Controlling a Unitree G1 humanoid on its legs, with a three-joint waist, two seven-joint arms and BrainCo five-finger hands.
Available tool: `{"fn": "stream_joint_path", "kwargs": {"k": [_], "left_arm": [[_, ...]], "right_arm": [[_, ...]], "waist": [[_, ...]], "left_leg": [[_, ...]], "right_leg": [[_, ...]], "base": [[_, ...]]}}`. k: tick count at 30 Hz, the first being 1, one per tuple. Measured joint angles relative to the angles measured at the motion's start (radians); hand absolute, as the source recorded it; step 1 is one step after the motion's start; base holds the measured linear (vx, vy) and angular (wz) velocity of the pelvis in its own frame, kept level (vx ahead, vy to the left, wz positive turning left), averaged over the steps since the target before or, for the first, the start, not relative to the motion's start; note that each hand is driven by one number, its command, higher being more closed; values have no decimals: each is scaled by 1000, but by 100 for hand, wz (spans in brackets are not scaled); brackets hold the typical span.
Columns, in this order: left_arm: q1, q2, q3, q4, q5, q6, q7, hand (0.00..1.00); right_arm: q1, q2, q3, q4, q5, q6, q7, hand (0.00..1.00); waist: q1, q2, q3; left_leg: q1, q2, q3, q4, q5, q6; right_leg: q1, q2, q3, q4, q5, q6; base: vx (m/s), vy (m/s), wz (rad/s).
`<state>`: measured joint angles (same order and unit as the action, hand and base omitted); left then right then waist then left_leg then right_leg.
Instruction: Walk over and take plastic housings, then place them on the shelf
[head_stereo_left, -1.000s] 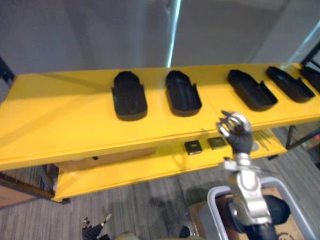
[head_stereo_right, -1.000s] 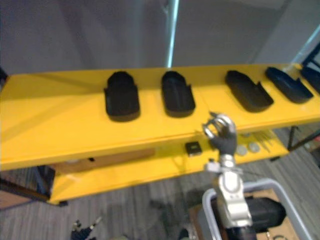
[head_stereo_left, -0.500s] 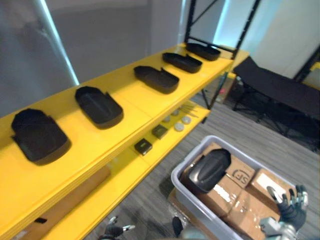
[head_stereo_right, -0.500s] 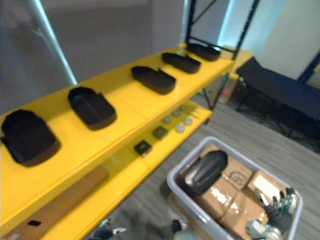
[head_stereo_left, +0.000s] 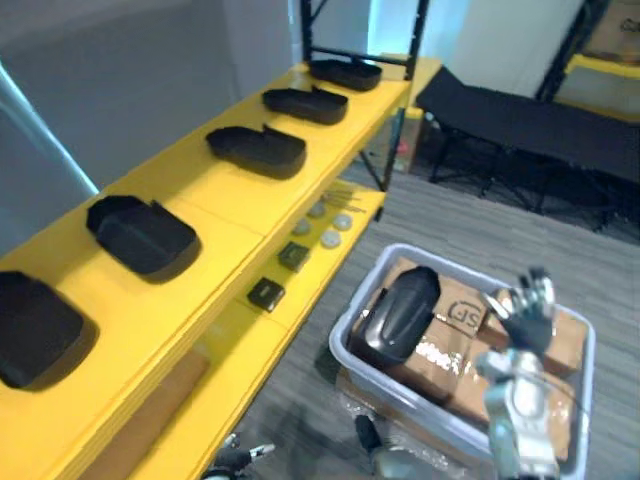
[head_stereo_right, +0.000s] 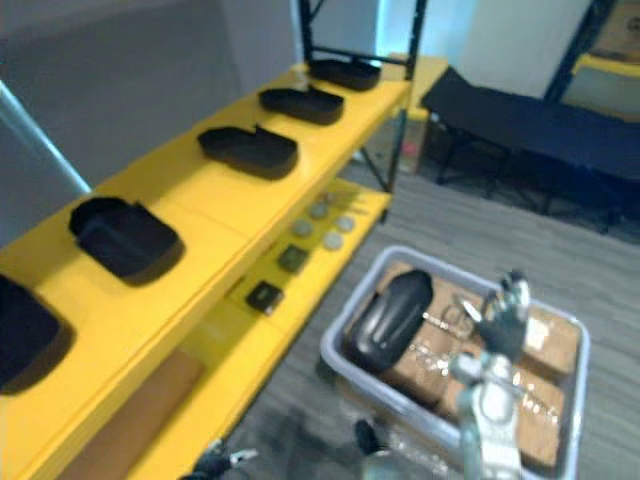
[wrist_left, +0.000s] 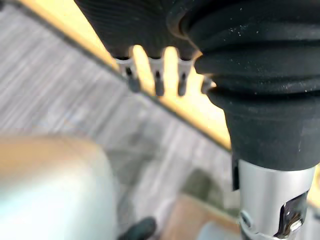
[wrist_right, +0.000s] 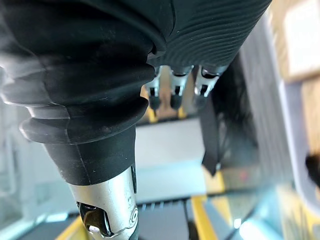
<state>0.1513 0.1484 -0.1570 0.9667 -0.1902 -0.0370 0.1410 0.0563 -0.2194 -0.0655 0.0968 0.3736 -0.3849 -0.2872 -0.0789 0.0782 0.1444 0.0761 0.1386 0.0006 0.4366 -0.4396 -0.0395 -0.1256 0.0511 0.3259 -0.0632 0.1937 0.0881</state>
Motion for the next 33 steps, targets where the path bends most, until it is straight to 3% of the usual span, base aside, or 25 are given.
{"fn": "stream_joint_path", "kwargs": {"k": [3, 6, 10, 12, 13, 16, 17, 18, 19, 20, 22, 23, 24, 27, 28, 29, 30, 33], "left_arm": [[9, 8, 30, 26, 12, -22, 4, 0], [40, 10, 29, 46, 43, -66, 40, 0], [0, 8, 28, 34, 74, -117, 53, 0], [-24, 7, 27, 19, 93, -128, 49, 0], [-32, 8, 28, 18, 93, -122, 39, 0], [-31, 36, 27, 14, 126, -83, -23, 0], [-30, 46, 29, 18, 130, -65, -34, 0], [-22, 42, 33, 32, 130, -43, -37, 0], [-20, 42, 44, 36, 128, -40, -38, 0], [-28, 57, 46, 43, 125, -22, -39, 0], [-43, 63, 24, 63, 118, 2, -42, 0], [-48, 64, 20, 65, 113, 16, -46, 0], [-50, 65, 19, 66, 110, 23, -50, 0], [-40, 63, 30, 62, 112, 14, -64, 0], [-31, 63, 35, 56, 114, 8, -64, 0], [-31, 61, 39, 57, 113, 5, -63, 0], [-23, 53, 49, 60, 108, 1, -62, 0], [-11, 38, 69, 74, 76, 2, -63, 0]], "right_arm": [[-18, 1, 18, -3, -2, 1, 4, 0], [-22, 2, 48, -5, 27, 0, 22, 0], [-18, 20, 108, 6, 37, -1, 27, 0], [-13, 25, 167, 31, 32, 0, 7, 0], [-11, 31, 197, 39, 13, 2, -16, 0], [15, 96, 206, 46, -7, 4, -47, 0], [22, 116, 209, 46, -6, 13, -38, 0], [32, 122, 222, 47, -5, 18, -23, 0], [45, 123, 226, 46, -4, 19, -19, 0], [74, 124, 225, 45, -2, 19, -14, 0], [107, 126, 225, 47, -3, 20, -23, 0], [108, 128, 230, 46, -4, 20, -27, 0], [108, 132, 235, 46, -4, 20, -33, 0], [73, 141, 246, 111, -25, 18, -44, 0], [50, 144, 255, 145, -28, 18, -41, 0], [42, 143, 260, 155, -28, 19, -40, 0], [34, 138, 280, 158, -33, 19, -38, 0], [36, 132, 321, 155, -73, 44, -38, 0]], "waist": [[18, -36, 31], [22, -36, 29], [36, -8, 32], [36, 8, 45], [39, 11, 58], [41, -34, 89], [40, -66, 104], [47, -71, 111], [45, -85, 111], [35, -107, 109], [26, -113, 110], [23, -113, 109], [22, -113, 109], [39, -118, 100], [55, -125, 86], [64, -130, 82], [69, -106, 74], [59, -93, 67]], "left_leg": [[4, -44, 7, -65, -5, -11], [-7, -56, -2, -75, -2, -9], [-35, -58, -66, -68, 13, -20], [-33, -48, -76, -12, 16, -25], [-23, -46, -69, 33, 17, -24], [33, -67, 28, 12, -19, 18], [49, -84, 66, -1, -16, 23], [42, -69, 129, -22, 7, 44], [39, -71, 153, -34, 23, 52], [30, -77, 180, -70, 58, 58], [25, -79, 194, -135, 115, 65], [23, -80, 207, -170, 149, 65], [17, -80, 212, -183, 164, 67], [-23, -80, 266, -183, 196, 58], [-47, -77, 306, -182, 202, 47], [-50, -76, 319, -189, 210, 38], [-61, -62, 347, -215, 225, 22], [-70, -45, 398, -233, 249, 4]], "right_leg": [[-25, -54, -22, 2, 13, 19], [-30, -73, -44, -9, 13, 18], [-39, -81, -107, 24, -6, 48], [-61, -64, -124, 139, -53, 34], [-66, -50, -110, 198, -65, 16], [-92, -39, -125, 317, -76, -6], [-99, -50, -163, 321, -50, -33], [-105, -57, -218, 282, -9, -98], [-119, -67, -264, 332, -43, -112], [-149, -91, -344, 505, -148, -126], [-150, -127, -398, 705, -225, -115], [-138, -147, -408, 751, -239, -135], [-124, -159, -410, 753, -248, -137], [-43, -268, -471, 671, -299, -120], [-41, -286, -486, 583, -297, -88], [-33, -273, -496, 534, -295, -82], [-17, -240, -506, 422, -270, -51], [12, -204, -499, 260, -237, -5]], "base": [[-88, 119, 7], [-6, 60, 17], [71, -18, 42], [87, -47, 19], [44, -7, -24], [-142, 2, -75], [-295, 12, -139], [-280, -24, -118], [-400, -13, -110], [-277, 6, -60], [-235, 48, -41], [-166, 41, -32], [-130, 9, -30], [-117, -62, -51], [-122, -141, -94], [-102, -157, -114], [-62, -130, -87], [-81, -181, -88]]}}
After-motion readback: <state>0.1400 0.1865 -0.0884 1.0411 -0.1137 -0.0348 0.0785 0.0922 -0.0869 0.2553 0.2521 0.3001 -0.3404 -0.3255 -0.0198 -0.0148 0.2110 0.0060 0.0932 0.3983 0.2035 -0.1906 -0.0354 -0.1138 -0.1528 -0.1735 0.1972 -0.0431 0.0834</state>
